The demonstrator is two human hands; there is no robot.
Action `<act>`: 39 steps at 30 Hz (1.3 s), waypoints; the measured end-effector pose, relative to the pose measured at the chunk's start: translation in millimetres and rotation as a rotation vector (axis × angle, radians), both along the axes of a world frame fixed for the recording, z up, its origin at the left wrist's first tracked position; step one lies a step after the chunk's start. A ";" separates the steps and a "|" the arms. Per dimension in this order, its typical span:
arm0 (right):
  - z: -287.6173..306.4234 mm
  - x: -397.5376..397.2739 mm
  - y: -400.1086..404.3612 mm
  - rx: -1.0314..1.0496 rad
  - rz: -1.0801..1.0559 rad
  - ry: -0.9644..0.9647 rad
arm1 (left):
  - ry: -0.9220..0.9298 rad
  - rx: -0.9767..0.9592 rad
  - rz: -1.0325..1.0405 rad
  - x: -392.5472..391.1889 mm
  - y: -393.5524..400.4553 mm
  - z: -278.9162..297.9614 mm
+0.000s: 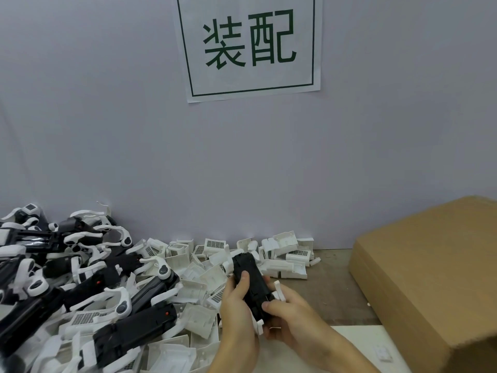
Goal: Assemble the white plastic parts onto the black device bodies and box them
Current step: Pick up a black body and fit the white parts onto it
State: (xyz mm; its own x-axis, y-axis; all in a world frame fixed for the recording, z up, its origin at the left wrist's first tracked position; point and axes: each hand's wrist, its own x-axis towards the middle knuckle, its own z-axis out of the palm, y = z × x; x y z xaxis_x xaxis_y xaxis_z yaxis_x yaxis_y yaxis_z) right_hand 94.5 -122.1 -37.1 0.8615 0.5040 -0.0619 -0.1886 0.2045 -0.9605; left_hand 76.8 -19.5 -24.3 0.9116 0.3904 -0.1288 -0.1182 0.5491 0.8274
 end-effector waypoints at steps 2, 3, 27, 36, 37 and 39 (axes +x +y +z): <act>-0.4 0.8 0.3 0.006 0.011 -0.020 | -0.009 -0.011 0.001 0.4 1.0 -0.6; -0.2 1.0 -0.1 0.003 0.019 -0.027 | -0.010 -0.003 0.005 0.5 1.2 -0.9; -11.2 10.6 0.0 -0.115 0.010 -0.112 | 0.022 -0.016 -0.038 3.4 4.0 -8.0; -6.5 5.1 0.3 -0.111 -0.050 -0.147 | -0.046 0.135 -0.007 7.8 -0.7 -8.5; -6.1 3.8 0.3 -0.115 -0.053 -0.150 | -0.058 0.127 -0.008 7.5 -0.3 -8.6; -5.0 1.0 -1.3 -0.131 -0.052 -0.180 | -0.080 0.117 0.009 6.6 0.5 -7.9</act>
